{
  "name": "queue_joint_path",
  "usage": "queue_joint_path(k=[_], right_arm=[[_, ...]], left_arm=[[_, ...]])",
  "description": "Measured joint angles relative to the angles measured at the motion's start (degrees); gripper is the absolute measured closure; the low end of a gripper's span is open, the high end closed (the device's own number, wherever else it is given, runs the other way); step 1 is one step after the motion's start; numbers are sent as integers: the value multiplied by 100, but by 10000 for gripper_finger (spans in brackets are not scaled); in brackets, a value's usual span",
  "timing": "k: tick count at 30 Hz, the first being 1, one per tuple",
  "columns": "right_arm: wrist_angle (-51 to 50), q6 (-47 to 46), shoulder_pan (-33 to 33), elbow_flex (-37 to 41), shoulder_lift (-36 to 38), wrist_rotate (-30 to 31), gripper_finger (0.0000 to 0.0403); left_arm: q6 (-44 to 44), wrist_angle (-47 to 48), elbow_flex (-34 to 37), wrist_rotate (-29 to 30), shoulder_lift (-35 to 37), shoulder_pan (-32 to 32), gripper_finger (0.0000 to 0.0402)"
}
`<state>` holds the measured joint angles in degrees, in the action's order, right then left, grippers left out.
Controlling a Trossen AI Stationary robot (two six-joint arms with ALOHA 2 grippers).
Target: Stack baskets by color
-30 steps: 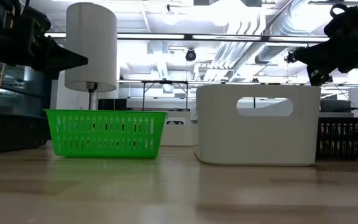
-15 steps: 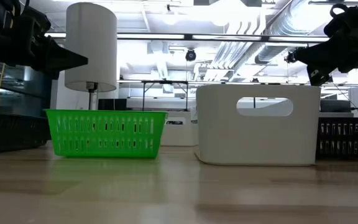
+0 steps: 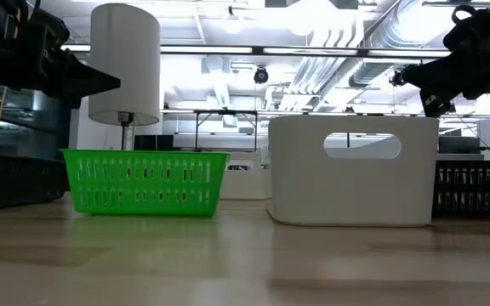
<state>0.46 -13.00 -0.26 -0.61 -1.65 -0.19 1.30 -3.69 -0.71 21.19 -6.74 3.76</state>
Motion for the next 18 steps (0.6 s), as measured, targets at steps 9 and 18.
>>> queue_joint_path(k=[9,18], right_arm=[[0,0,0,0,0,0,402],[0,-1,0,-1,2,0,402]], left_arm=[[0,1,-2,-2,0,-1,401],[0,-1,0,-2,0,-1,401]])
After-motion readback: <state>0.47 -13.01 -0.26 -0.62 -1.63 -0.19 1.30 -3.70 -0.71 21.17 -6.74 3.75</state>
